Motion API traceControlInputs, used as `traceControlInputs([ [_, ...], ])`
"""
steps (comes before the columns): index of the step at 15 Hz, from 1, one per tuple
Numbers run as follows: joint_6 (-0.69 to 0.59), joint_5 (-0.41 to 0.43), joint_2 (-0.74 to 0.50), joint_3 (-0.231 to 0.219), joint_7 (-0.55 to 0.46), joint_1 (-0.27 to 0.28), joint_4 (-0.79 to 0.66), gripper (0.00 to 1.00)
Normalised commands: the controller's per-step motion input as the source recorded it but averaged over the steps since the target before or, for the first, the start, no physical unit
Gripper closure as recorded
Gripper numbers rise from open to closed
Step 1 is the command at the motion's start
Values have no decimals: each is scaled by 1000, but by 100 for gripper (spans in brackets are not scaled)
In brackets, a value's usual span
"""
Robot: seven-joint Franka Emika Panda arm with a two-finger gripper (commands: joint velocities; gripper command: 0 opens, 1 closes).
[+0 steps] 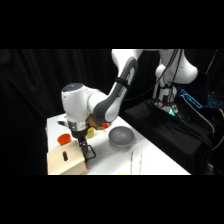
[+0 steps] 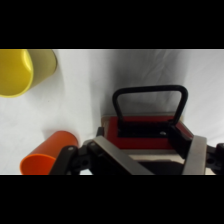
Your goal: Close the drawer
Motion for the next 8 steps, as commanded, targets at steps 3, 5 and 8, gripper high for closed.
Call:
traceControlInputs([
  [3, -308, -8, -200, -21, -54, 41, 7, 0],
  [5, -364, -17, -370, -22, -49, 37, -145, 0],
  [8, -368, -24, -444, -20, -41, 27, -185, 0],
])
